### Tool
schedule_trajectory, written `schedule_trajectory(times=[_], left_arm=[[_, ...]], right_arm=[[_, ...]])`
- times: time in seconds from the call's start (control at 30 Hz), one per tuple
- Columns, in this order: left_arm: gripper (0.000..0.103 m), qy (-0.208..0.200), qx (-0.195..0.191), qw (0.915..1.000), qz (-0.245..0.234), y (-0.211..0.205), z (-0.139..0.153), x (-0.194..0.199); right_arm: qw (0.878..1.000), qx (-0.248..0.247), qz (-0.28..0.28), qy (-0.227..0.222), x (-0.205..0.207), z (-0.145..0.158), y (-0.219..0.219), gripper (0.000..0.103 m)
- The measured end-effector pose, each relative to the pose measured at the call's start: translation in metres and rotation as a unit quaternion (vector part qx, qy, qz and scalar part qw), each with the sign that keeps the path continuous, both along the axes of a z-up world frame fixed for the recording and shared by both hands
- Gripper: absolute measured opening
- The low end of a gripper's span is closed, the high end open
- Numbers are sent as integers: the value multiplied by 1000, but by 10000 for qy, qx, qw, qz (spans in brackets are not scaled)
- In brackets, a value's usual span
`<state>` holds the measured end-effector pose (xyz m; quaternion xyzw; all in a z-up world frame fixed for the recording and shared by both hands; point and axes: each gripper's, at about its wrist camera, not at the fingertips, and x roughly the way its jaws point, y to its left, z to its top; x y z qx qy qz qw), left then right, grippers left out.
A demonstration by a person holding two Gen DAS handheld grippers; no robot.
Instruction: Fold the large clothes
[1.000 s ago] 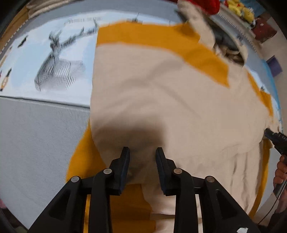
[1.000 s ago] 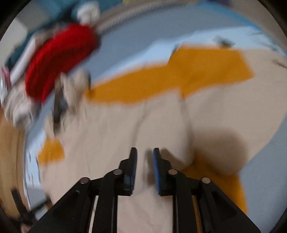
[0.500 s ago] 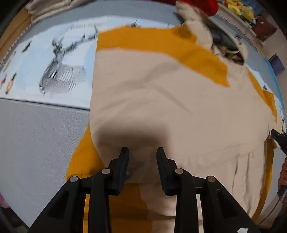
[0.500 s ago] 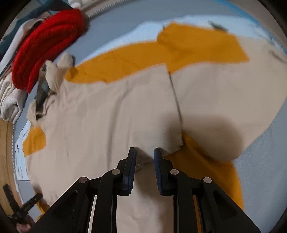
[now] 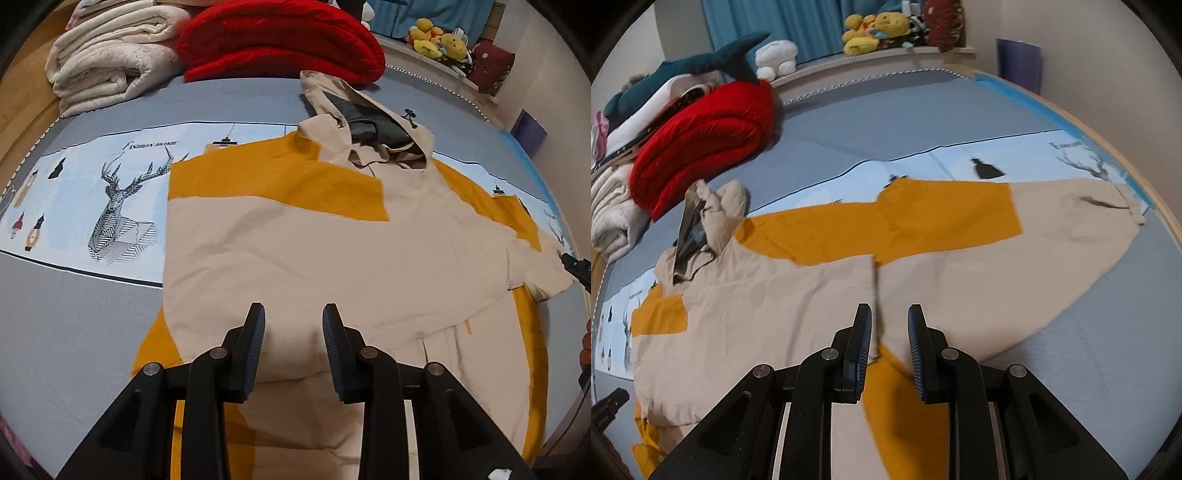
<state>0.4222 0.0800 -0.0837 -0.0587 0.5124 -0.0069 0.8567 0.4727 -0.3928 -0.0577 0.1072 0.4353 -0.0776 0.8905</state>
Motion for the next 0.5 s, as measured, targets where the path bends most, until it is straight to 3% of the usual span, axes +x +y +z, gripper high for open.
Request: schedule_trajectory(times=[0.23,0.33,0.5], left_arm=[[29,11,-31,10000,-40,-8,-4,0],[29,12,-49,10000,-64,-11,-5,3],[29,67,-20,9999,-148,-17,-12,11]], right_arm=[[9985,76,-418,-330,-14,8,-59,21],[9951,151,-779,-595,-19,14,-100,15],[9863,327,-1411,-796,-25,11,-171,16]])
